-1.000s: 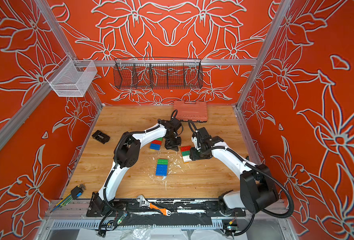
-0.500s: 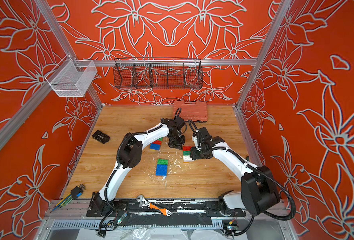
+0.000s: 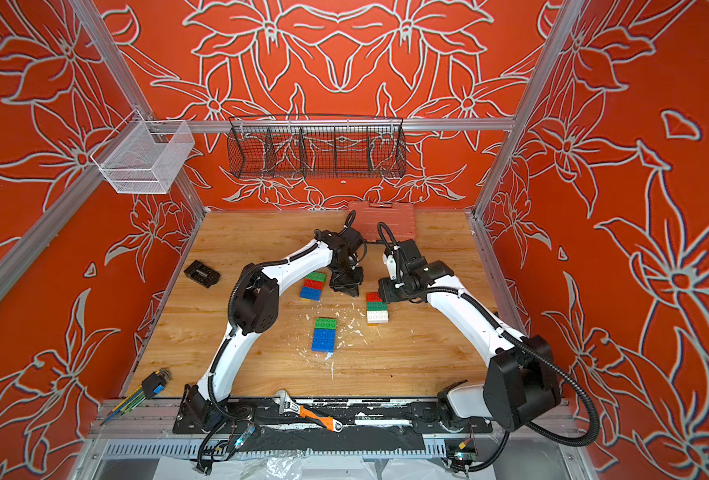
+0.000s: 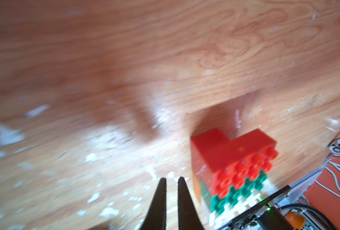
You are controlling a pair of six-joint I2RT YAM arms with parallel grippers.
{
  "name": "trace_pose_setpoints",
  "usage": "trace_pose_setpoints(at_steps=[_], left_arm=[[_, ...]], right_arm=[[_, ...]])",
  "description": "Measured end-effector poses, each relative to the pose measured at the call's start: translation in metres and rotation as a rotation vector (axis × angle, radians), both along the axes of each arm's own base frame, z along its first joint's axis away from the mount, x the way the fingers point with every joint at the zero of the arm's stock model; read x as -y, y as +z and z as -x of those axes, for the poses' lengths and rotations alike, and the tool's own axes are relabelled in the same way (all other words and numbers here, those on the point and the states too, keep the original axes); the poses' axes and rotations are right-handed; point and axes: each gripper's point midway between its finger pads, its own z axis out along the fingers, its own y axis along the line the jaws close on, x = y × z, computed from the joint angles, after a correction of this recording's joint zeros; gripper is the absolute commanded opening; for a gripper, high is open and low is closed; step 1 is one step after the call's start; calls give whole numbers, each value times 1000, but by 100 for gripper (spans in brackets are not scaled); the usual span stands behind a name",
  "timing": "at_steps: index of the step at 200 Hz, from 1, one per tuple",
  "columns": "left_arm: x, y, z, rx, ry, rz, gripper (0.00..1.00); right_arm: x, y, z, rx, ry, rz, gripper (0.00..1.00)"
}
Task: Assemble a rectangle with lego
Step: Adjust the lego brick at the center of the board, then reset both arms
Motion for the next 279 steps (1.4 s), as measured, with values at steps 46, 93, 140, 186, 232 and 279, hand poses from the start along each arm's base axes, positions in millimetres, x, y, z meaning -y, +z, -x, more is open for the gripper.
trace_pose_setpoints(at_steps=[46, 93, 140, 186, 232, 279], left_arm=[[-61, 83, 22, 173, 21, -15, 62], [-200, 157, 14, 537, 280, -56, 88], [-284, 103, 46, 778, 316, -246, 97], [-333, 24, 56, 811, 320, -448, 97], [-349, 11, 36, 931, 345, -466, 97], [-369, 8, 16, 993, 426, -452, 97]], right_arm=[[17, 11, -20, 103, -28, 100, 93], [64, 53, -45, 554, -117, 197, 98], [112, 34, -45, 724, -253, 293, 98], [136, -24, -39, 701, -321, 349, 98], [160, -63, -49, 658, -398, 334, 98], [159, -73, -58, 677, -401, 278, 98]])
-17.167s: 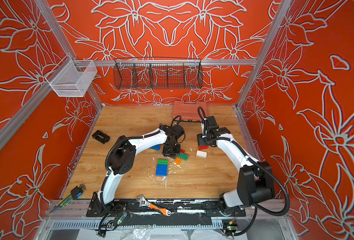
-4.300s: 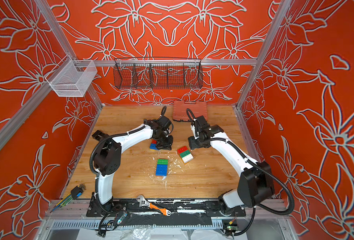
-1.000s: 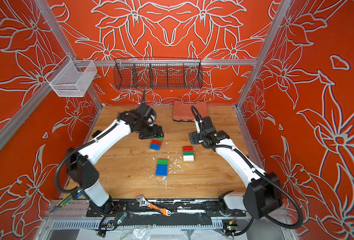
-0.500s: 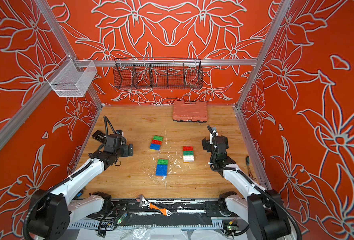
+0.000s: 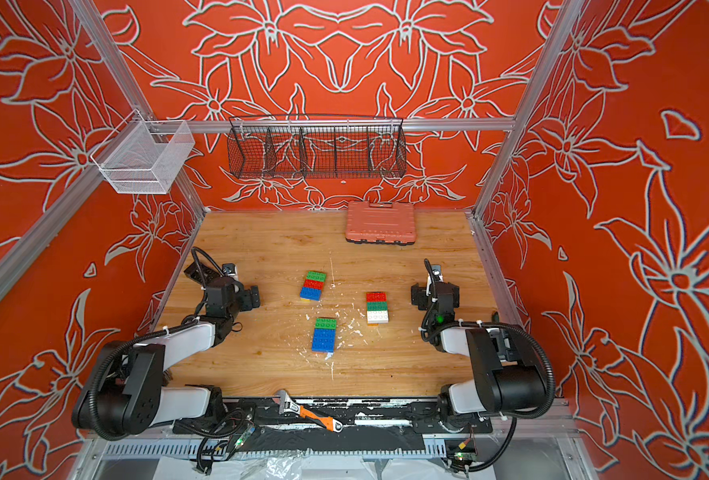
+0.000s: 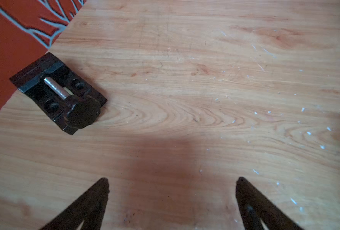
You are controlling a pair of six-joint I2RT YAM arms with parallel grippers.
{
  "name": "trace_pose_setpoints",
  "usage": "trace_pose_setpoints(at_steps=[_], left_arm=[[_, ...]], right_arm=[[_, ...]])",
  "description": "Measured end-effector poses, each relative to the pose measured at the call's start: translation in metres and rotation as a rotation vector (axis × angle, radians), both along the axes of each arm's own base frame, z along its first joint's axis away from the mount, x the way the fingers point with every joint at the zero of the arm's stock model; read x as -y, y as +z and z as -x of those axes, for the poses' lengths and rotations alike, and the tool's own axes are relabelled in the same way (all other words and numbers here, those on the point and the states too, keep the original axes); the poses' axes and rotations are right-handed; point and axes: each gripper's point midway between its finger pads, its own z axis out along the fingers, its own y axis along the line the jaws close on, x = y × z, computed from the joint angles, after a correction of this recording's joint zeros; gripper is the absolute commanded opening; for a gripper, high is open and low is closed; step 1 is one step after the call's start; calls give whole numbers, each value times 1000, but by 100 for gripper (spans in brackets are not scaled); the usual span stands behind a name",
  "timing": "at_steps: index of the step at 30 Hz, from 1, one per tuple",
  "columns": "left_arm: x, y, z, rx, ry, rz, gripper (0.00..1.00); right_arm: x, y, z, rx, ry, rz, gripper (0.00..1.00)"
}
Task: Assemble a rectangle with lego
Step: Reset both arms
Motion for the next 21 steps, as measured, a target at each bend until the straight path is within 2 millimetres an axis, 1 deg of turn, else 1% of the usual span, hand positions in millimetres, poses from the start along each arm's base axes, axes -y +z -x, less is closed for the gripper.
trace_pose_setpoints(at_steps=[7, 21], left_arm=[[2, 7, -6, 46, -12, 12, 97], [4, 10, -9, 61, -24, 26, 97]], right_arm=[[1, 3, -2, 13, 7, -26, 98], [-1, 3, -3, 14, 17, -34, 98]])
